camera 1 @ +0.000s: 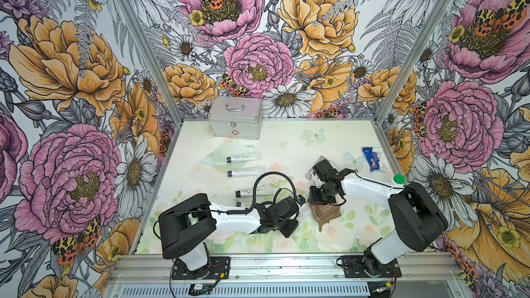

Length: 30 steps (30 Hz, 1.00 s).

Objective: Wipe the surface of the toothpaste tube
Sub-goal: Wipe the dirt from the toothpaste tube.

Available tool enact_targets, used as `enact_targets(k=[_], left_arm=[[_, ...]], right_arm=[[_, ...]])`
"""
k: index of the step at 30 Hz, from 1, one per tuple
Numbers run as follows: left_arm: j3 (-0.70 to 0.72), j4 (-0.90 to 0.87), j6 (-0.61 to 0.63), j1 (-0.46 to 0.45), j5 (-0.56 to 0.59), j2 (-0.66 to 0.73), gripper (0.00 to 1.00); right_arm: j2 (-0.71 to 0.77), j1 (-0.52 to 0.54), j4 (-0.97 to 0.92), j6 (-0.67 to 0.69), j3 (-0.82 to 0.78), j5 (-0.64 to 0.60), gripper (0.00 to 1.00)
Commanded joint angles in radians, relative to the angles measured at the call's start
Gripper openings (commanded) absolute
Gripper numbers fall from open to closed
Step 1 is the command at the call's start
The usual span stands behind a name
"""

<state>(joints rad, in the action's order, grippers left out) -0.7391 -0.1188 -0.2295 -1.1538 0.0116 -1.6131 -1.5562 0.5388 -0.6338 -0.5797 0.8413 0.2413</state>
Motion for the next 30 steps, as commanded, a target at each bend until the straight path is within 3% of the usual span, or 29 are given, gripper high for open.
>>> enact_targets(k=[1, 7, 20, 30], left_arm=[[-0.008, 0.021, 0.011, 0.007, 0.021, -0.006, 0.34], [-0.009, 0.021, 0.015, 0.008, 0.018, -0.002, 0.34], [0.019, 0.01, 0.009, 0.009, 0.034, 0.036, 0.34], [0.005, 0.018, 0.01, 0.011, 0.033, 0.013, 0.34]], right_arm=[[0.023, 0.064, -0.055, -0.05, -0.03, 0.078, 0.0], [-0.007, 0.074, -0.059, -0.04, -0.044, 0.043, 0.0], [-0.085, -0.097, -0.075, 0.055, -0.023, -0.108, 0.0], [-0.005, 0.039, -0.069, -0.028, -0.006, 0.032, 0.0]])
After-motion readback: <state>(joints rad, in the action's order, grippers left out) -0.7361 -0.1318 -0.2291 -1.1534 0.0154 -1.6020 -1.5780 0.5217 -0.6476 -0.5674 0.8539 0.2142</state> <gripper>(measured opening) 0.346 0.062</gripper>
